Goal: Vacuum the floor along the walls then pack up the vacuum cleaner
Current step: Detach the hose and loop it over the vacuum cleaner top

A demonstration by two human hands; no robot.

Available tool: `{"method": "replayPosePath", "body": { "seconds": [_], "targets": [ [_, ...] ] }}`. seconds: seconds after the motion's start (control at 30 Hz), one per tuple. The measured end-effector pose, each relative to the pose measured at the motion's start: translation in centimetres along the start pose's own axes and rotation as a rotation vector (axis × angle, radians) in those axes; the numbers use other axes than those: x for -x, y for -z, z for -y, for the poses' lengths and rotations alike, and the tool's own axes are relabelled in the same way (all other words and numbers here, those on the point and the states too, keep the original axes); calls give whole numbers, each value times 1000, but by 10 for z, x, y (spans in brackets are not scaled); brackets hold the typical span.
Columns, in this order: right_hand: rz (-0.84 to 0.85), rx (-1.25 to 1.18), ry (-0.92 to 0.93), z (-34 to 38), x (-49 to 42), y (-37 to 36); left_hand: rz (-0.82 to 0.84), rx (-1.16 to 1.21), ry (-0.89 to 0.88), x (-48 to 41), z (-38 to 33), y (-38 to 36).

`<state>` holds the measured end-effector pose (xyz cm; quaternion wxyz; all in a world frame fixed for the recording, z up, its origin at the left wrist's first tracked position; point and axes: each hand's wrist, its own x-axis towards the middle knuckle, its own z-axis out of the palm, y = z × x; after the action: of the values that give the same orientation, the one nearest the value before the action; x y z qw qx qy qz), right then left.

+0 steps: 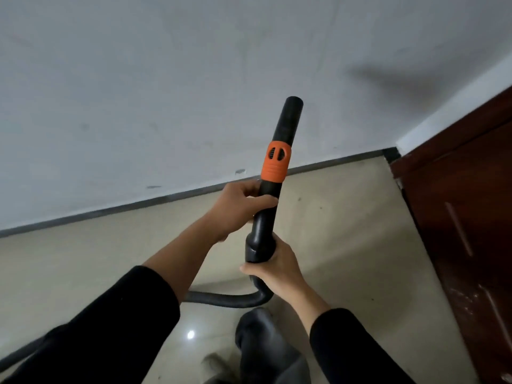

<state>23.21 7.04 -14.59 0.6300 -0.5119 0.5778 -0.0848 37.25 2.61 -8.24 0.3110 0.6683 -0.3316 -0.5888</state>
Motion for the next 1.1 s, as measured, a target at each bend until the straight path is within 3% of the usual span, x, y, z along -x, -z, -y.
{"method": "replayPosePath", "body": {
  "seconds": [0.2, 0.6, 0.87, 1.1],
  "targets": [
    [179, 301, 132, 18, 45, -73, -195, 219, 1, 108, 53, 76],
    [678, 794, 486, 115, 115, -244, -762, 659, -61, 311, 127, 204],
    [960, 995, 619, 154, 179, -399, -1102, 928, -137, 447, 197, 273],
    [1083, 1170, 752, 172, 247, -569, -1297, 1110, -258, 557, 283, 360]
  ]
}}
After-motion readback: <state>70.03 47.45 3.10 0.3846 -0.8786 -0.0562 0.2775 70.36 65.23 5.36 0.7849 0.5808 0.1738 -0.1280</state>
